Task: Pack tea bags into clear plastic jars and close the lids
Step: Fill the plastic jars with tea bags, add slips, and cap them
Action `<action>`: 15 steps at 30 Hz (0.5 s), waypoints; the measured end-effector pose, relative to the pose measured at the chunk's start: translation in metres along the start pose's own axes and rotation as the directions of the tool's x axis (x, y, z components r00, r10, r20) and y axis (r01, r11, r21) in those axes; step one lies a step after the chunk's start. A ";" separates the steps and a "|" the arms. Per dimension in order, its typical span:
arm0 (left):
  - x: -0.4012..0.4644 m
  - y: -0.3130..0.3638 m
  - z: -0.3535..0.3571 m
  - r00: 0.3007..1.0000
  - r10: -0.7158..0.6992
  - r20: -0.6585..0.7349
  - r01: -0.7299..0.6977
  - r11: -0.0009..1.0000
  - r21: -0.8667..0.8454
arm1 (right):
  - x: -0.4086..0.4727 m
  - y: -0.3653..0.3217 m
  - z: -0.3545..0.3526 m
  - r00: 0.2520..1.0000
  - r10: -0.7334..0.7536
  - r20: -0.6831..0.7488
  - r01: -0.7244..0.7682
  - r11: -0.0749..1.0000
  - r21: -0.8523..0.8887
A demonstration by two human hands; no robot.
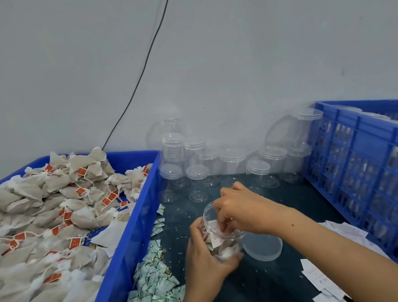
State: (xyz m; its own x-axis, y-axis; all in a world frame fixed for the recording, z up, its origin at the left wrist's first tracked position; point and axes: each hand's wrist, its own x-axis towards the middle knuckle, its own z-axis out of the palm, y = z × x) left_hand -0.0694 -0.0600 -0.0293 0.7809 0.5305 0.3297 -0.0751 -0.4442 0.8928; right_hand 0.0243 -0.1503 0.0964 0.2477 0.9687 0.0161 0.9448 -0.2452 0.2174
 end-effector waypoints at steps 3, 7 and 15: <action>0.001 -0.003 0.000 1.000 0.008 -0.008 -0.008 0.999 0.052 | -0.004 0.007 -0.007 0.999 0.006 0.034 -0.009 0.996 0.087; 0.001 -0.004 -0.002 0.998 0.042 -0.049 -0.039 0.998 0.049 | -0.028 0.033 -0.003 0.877 0.351 -0.327 -0.052 0.747 0.663; 0.004 -0.007 -0.002 0.997 0.082 -0.004 -0.082 0.996 0.036 | -0.069 0.034 0.107 0.827 0.528 0.193 -0.505 0.546 0.669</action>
State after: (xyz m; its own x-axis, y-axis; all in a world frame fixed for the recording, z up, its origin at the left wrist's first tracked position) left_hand -0.0674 -0.0534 -0.0338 0.7697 0.4953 0.4029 -0.1160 -0.5121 0.8511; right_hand 0.0625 -0.2296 -0.0021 0.7451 0.6641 -0.0607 0.5342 -0.6489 -0.5419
